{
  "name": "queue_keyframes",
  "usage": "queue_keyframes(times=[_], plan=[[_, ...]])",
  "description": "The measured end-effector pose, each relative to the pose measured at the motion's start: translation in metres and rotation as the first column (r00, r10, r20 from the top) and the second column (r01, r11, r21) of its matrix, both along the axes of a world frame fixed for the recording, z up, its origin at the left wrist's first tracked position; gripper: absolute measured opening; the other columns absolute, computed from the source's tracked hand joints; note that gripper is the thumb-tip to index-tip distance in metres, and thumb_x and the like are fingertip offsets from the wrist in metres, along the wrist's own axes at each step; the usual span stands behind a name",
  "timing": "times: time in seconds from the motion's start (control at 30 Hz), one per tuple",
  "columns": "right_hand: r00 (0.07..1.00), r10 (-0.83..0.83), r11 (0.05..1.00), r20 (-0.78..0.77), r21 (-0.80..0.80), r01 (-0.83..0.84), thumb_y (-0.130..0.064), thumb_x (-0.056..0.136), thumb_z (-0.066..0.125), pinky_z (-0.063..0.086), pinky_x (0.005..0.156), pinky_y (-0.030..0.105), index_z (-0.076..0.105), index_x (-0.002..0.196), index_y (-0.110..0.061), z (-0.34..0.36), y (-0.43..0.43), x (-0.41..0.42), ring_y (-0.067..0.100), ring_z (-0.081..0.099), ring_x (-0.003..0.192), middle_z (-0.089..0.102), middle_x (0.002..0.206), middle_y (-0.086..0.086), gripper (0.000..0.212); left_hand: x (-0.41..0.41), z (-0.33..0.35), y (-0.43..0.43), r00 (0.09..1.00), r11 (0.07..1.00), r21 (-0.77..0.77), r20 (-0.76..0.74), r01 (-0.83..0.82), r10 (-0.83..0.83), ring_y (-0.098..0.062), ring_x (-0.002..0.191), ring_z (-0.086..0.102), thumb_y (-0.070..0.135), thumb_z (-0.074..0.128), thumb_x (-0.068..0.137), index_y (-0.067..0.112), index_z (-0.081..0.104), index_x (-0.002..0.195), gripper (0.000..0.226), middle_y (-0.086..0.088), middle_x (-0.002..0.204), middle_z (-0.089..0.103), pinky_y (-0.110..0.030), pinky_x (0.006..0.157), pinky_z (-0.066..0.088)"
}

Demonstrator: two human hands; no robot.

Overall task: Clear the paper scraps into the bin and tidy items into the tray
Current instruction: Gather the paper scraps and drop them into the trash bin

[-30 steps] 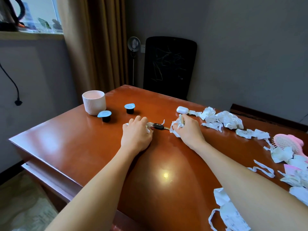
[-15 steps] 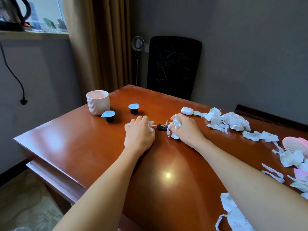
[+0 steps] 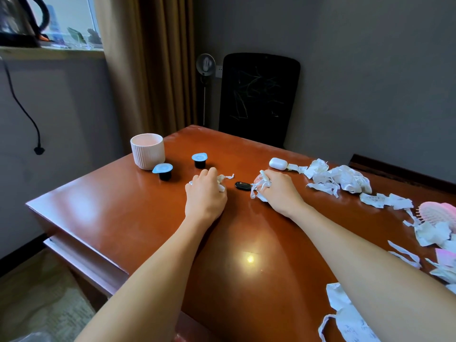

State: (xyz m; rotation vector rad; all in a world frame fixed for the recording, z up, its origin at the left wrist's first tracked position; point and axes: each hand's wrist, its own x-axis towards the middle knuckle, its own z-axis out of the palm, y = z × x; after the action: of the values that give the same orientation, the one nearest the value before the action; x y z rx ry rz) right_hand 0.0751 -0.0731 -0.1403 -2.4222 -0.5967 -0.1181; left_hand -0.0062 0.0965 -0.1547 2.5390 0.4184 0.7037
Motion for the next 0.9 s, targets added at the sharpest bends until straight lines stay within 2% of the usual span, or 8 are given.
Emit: queue_keyframes(times=[0.07,0.2,0.3,0.43,0.53,0.63,0.77,0.9], plan=[[1.0,-0.016,1.0,0.008,0.019,0.016,-0.01,0.096,0.054,0.036,0.06,0.019,0.054,0.088,-0.024,0.002,-0.004,-0.003,0.015,0.054,0.081,0.059,0.092,-0.003,0.017,-0.002,0.001,0.0,1.0,1.0,-0.006,0.013,0.005,-0.005,-0.021,0.084,0.045,0.019,0.049,0.095,0.02,0.039,0.088,0.012,0.0,0.089,0.049,-0.042,0.084,0.04],[0.998,-0.07,0.997,0.003,0.033,0.069,-0.011,0.099,0.053,0.043,0.077,0.024,0.058,0.127,-0.009,0.006,-0.015,-0.013,0.018,0.056,0.101,0.062,0.12,0.006,0.029,-0.008,0.003,-0.001,0.999,0.997,-0.058,0.015,0.045,-0.045,-0.023,0.082,0.05,0.019,0.051,0.096,0.02,0.041,0.084,0.015,-0.003,0.089,0.054,-0.042,0.079,0.044],[0.998,-0.066,0.997,0.005,0.037,0.066,-0.011,0.099,0.053,0.044,0.078,0.024,0.056,0.131,-0.01,0.008,-0.022,-0.019,0.021,0.058,0.107,0.062,0.124,0.008,0.033,-0.016,0.007,-0.003,0.995,0.986,-0.129,0.023,0.103,-0.101,-0.024,0.076,0.053,0.018,0.051,0.095,0.024,0.034,0.075,0.027,-0.002,0.082,0.054,-0.039,0.07,0.046],[0.998,-0.067,0.997,0.005,0.025,0.066,-0.011,0.099,0.053,0.043,0.079,0.022,0.054,0.135,-0.011,0.01,-0.029,-0.028,0.021,0.058,0.11,0.062,0.125,0.007,0.036,-0.027,0.007,-0.005,0.996,0.984,-0.153,0.011,0.09,-0.09,-0.018,0.069,0.056,0.023,0.053,0.093,0.02,0.041,0.08,0.018,0.004,0.076,0.057,-0.031,0.058,0.041],[0.998,-0.068,0.997,0.015,0.036,0.067,-0.013,0.099,0.054,0.044,0.078,0.023,0.056,0.132,-0.011,0.013,-0.03,-0.033,0.017,0.057,0.103,0.063,0.122,0.006,0.034,-0.035,0.009,-0.006,0.994,0.978,-0.178,0.008,0.106,-0.107,-0.018,0.067,0.06,0.025,0.056,0.093,0.018,0.045,0.084,0.015,0.001,0.079,0.061,-0.032,0.057,0.047],[0.997,-0.07,0.996,0.022,0.06,0.069,-0.012,0.098,0.055,0.045,0.075,0.024,0.059,0.125,-0.01,0.017,-0.031,-0.038,0.015,0.057,0.097,0.064,0.115,0.005,0.028,-0.044,0.011,-0.006,0.993,0.977,-0.178,0.027,0.116,-0.113,-0.017,0.064,0.058,0.025,0.058,0.093,0.017,0.047,0.086,0.015,-0.001,0.081,0.062,-0.025,0.05,0.038],[0.995,-0.097,0.994,0.038,0.062,0.094,-0.013,0.098,0.055,0.042,0.06,0.018,0.057,0.126,-0.007,0.023,-0.034,-0.045,0.017,0.057,0.09,0.062,0.107,0.005,0.028,-0.052,0.013,-0.007,0.993,0.974,-0.194,0.059,0.116,-0.106,-0.022,0.06,0.06,0.026,0.059,0.09,0.017,0.045,0.082,0.018,-0.005,0.078,0.062,-0.033,0.048,0.047],[0.994,-0.097,0.993,0.049,0.066,0.094,-0.013,0.099,0.053,0.044,0.057,0.017,0.052,0.135,-0.009,0.029,-0.037,-0.051,0.021,0.061,0.097,0.062,0.122,0.007,0.036,-0.056,0.023,-0.008,0.989,0.971,-0.2,0.105,0.127,-0.108,-0.024,0.062,0.059,0.025,0.059,0.091,0.016,0.047,0.085,0.017,-0.006,0.076,0.061,-0.036,0.049,0.047]])
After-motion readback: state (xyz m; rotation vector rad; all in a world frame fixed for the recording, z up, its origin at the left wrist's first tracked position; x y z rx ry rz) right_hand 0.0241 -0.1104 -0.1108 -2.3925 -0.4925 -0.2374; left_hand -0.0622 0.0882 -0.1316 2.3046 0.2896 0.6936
